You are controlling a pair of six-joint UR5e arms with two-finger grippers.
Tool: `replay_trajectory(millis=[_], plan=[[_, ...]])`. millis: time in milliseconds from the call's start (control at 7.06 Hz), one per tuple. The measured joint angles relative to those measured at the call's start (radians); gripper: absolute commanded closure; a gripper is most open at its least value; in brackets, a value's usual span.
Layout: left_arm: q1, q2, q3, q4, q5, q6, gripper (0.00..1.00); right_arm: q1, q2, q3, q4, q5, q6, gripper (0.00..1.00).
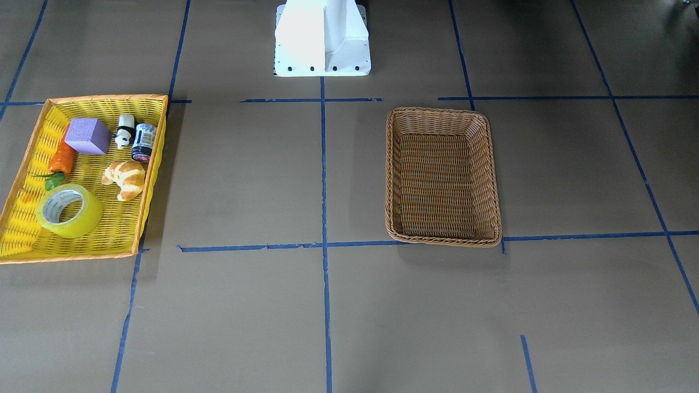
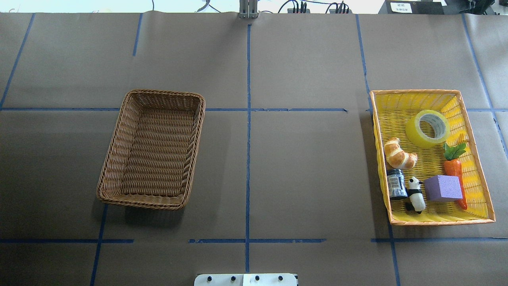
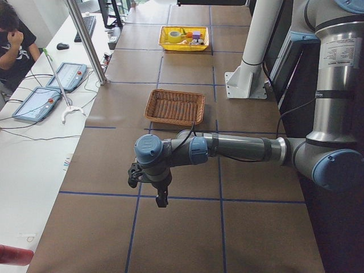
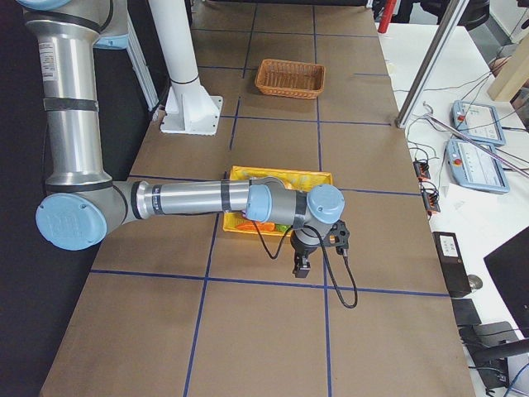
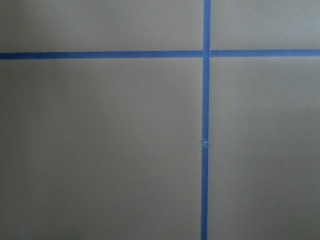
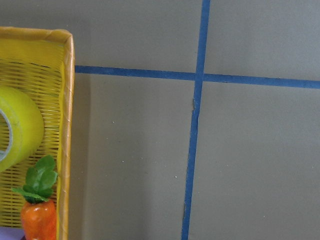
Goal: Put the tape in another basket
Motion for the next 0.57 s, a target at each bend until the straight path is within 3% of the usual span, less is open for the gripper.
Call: replay_trajectory(millis=[567], plan=[[0.011, -0.003, 0.017, -0.002, 0.05, -0.006, 0.0, -0.002, 0.001, 0.001, 0.001, 0.017, -0.004, 0.0]])
